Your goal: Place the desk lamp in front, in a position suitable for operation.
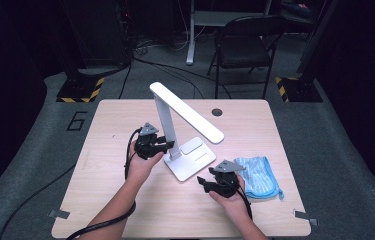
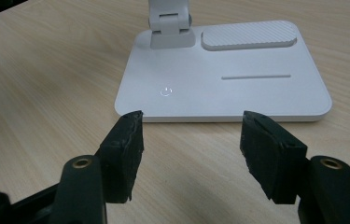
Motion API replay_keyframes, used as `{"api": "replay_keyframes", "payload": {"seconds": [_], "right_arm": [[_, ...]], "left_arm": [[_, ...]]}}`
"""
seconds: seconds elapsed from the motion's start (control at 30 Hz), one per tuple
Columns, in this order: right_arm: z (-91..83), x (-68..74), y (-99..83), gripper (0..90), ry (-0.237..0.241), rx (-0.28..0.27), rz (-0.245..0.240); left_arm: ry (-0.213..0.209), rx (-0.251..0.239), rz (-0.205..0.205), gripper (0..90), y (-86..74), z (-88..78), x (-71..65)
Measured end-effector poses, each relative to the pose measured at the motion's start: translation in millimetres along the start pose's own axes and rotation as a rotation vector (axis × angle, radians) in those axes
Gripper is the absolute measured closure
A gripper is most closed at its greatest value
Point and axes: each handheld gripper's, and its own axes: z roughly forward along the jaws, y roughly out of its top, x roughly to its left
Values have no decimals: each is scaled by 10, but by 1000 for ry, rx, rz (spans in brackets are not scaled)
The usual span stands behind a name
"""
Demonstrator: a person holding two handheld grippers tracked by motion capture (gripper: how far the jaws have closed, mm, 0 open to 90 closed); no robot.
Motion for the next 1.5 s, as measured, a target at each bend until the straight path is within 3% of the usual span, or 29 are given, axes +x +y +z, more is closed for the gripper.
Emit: {"api": "replay_keyframes", "payload": {"seconds": [0.13, 0.53, 0.97, 1.27, 1.43, 1.5], "right_arm": [[0, -2, -2, 391, -1, -5, -1], [-10, 15, -13, 391, 1, 10, 16], [7, 17, -17, 391, 8, 4, 15], [-8, -18, -14, 391, 2, -3, 7], [-5, -9, -22, 391, -2, 1, 17], [-4, -16, -31, 391, -1, 4, 9]], "left_arm": [[0, -2, 11, 616, 7, 9, 7], [-25, -22, -9, 687, -4, 24, 70], [-24, -18, -11, 736, 1, 38, 91], [-34, -28, -14, 753, -54, -7, 37], [-46, -29, -35, 755, -110, -53, -25], [-52, -20, -15, 753, -134, -71, -38]]}}
